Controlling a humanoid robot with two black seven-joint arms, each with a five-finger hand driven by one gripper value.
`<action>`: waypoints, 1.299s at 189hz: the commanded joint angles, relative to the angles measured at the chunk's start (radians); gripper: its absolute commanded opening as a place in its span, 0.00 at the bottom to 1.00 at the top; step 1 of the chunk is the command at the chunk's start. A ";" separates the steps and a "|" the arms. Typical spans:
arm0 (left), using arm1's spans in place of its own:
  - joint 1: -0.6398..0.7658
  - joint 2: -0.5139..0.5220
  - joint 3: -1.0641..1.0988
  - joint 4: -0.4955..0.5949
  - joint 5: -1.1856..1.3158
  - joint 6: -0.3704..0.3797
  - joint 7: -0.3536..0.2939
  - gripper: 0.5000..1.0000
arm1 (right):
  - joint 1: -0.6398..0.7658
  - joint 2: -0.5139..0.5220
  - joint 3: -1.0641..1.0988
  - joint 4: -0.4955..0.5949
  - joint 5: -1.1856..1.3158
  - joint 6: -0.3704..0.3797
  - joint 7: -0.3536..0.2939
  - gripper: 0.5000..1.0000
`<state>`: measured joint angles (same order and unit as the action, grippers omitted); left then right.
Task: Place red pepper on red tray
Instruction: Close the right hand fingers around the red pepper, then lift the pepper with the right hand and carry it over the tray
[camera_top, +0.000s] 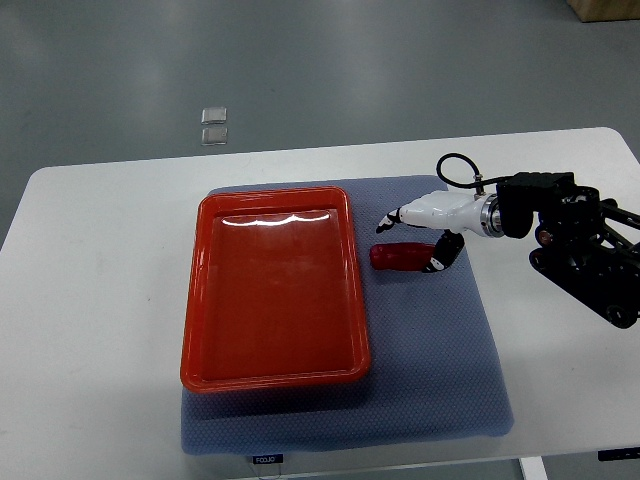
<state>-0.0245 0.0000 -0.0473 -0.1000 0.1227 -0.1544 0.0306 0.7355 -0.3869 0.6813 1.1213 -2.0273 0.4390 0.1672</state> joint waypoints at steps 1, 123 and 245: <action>0.000 0.000 0.000 0.000 0.000 -0.001 0.000 1.00 | -0.004 0.002 -0.002 0.000 -0.013 0.003 0.002 0.63; 0.000 0.000 0.000 0.000 0.000 -0.001 0.000 1.00 | -0.011 0.000 0.011 -0.005 -0.062 -0.003 0.000 0.01; 0.000 0.000 0.000 0.000 0.000 -0.001 0.000 1.00 | 0.122 0.051 0.057 0.014 0.067 -0.002 -0.015 0.00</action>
<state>-0.0246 0.0000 -0.0473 -0.0997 0.1227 -0.1547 0.0306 0.8251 -0.3781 0.7501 1.1273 -1.9610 0.4323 0.1535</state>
